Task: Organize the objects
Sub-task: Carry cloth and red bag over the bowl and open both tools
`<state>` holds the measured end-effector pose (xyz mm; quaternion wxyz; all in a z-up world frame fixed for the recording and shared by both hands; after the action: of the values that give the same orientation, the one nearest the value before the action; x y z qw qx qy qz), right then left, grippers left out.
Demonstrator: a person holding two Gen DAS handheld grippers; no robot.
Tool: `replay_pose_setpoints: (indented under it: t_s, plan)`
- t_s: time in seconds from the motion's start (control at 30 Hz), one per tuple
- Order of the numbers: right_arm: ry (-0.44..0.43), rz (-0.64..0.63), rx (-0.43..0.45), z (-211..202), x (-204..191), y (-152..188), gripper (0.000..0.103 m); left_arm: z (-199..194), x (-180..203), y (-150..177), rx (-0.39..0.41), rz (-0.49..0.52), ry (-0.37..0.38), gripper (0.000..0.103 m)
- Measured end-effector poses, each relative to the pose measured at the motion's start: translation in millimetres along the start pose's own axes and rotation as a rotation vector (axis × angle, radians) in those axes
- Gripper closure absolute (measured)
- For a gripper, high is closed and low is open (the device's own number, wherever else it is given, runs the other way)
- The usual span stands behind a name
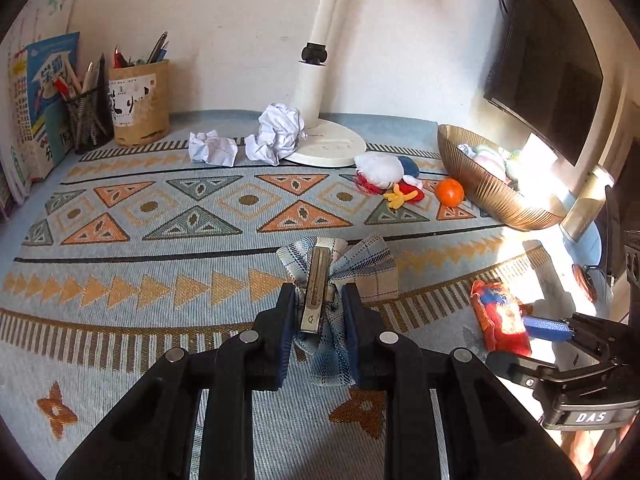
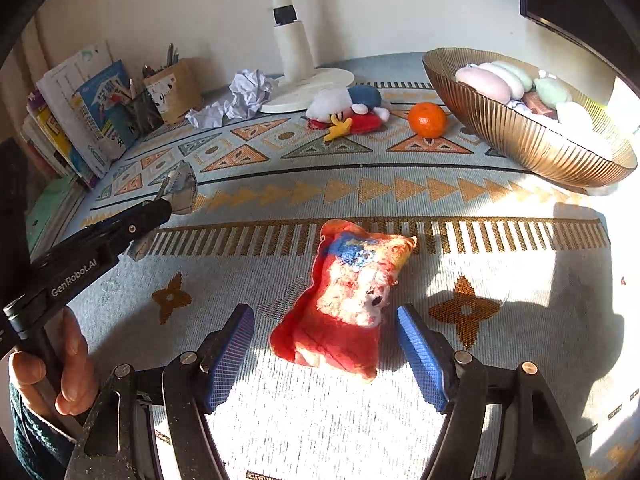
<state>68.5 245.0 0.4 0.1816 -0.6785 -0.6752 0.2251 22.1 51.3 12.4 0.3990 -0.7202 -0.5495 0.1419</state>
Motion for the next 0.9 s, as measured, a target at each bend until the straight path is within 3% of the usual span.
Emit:
replay_pose_setpoints:
  t_s: [0.13,0.17,0.2,0.27,0.33,0.4,0.5,0.67,0.8,0.9]
  plan:
    - [0.147,-0.036,0.062,7.8,-17.7,0.8,0.031,-1.5,-1.5,0.0,0.005,-0.010,0.007,0.082]
    - [0.154,-0.033,0.072,8.1,-18.5,1.3,0.037,-1.4,-2.7,-0.1,0.004,-0.017,0.012,0.082]
    - [0.147,-0.034,0.079,7.0,-18.2,1.8,0.050,-1.1,-3.2,0.1,0.003,-0.021,0.014,0.082]
    - [0.168,-0.054,0.093,4.1,-16.9,2.1,0.064,-1.0,-3.1,-0.2,0.003,-0.017,0.014,0.082]
    - [0.153,-0.074,0.103,-0.7,-12.7,3.1,0.069,-0.6,-0.5,-0.4,0.000,-0.001,0.006,0.082]
    - [0.076,-0.058,0.108,-10.4,-4.1,4.3,0.075,0.0,5.9,-0.3,-0.004,0.026,-0.013,0.082]
    - [0.052,-0.022,0.153,-35.9,16.0,-3.7,0.075,-1.7,24.6,-6.8,-0.014,0.068,0.006,0.082]
    - [0.088,0.078,0.331,-98.8,74.7,-47.1,0.075,-11.1,76.1,-53.3,0.055,0.137,0.115,0.082]
    - [0.167,0.176,0.468,-132.0,124.6,-84.7,0.075,4.3,125.7,-101.8,0.102,0.201,0.167,0.082]
    - [0.237,0.260,0.503,-131.4,161.5,-112.3,0.075,32.5,163.9,-130.0,0.109,0.215,0.218,0.082]
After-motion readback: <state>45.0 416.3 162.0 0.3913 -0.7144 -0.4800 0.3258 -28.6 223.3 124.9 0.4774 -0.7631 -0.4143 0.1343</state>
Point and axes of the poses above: each gripper's, at about its wrist camera, not at the fingertips, and z roughly the way its jaws point, x to its right, y to its underside, the point moved 2 cm from there along z, roughly the way its jaws point, and after that the axes turned 5 degrees about y, right-handed, at the moved point
